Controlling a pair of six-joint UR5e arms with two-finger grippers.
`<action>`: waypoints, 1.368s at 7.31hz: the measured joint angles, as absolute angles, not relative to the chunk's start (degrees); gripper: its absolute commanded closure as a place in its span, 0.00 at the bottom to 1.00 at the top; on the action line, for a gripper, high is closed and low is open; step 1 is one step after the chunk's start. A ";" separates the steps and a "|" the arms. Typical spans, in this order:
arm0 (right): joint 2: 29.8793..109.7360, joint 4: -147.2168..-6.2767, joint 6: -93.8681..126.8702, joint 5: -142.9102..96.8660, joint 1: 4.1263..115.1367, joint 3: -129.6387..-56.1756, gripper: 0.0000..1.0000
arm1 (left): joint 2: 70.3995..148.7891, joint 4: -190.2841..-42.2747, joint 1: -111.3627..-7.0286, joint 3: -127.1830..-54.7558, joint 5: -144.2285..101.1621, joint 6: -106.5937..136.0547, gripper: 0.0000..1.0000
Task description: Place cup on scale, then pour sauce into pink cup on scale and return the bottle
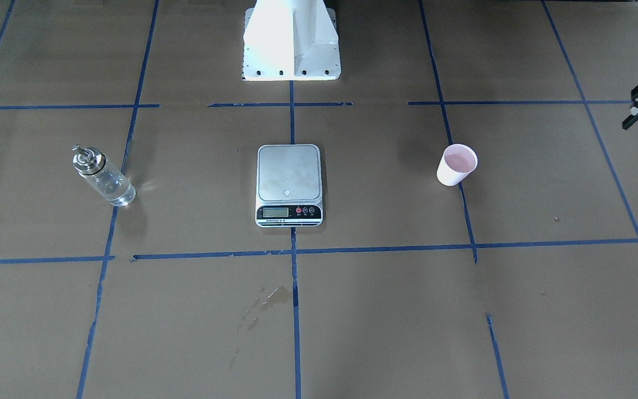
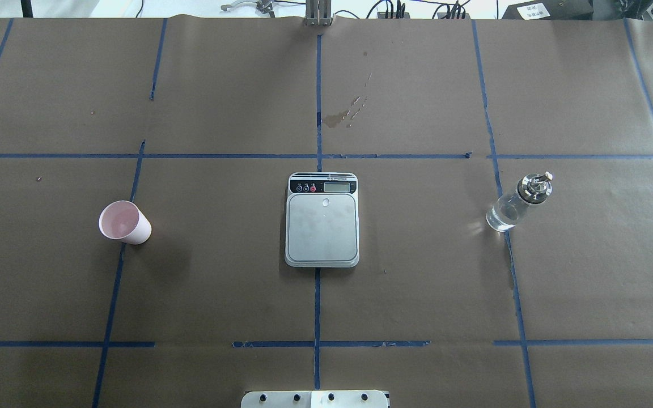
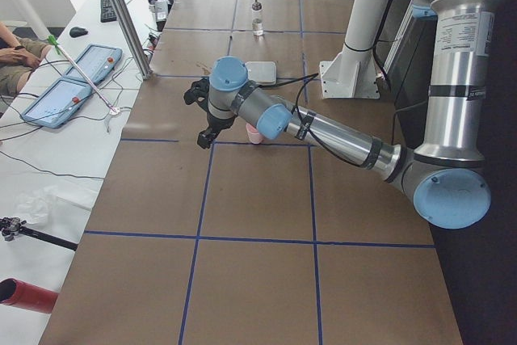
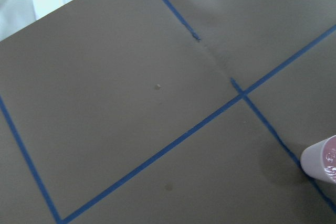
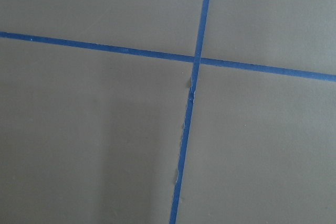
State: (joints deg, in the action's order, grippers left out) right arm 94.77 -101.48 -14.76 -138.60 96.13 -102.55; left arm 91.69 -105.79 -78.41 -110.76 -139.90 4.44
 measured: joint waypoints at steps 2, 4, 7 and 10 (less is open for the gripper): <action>94.75 -101.44 -14.77 -138.60 96.10 -102.62 0.00 | 93.90 -109.38 -72.82 -110.73 -135.57 17.45 0.00; 94.75 -101.48 -14.84 -138.66 96.07 -104.53 0.00 | 94.18 -109.98 -68.08 -110.48 -130.04 28.28 0.00; 94.86 -101.51 -14.86 -138.30 96.06 -107.73 0.00 | 92.91 -110.09 -59.60 -110.72 -126.28 42.41 0.00; 95.18 -101.51 -14.78 -138.43 96.06 -107.65 0.00 | 92.70 -110.50 -49.75 -111.56 -118.61 59.82 0.00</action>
State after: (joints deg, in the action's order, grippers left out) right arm 95.18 -101.51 -14.78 -138.43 96.06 -107.65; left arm 92.70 -110.50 -49.75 -111.56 -118.61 59.82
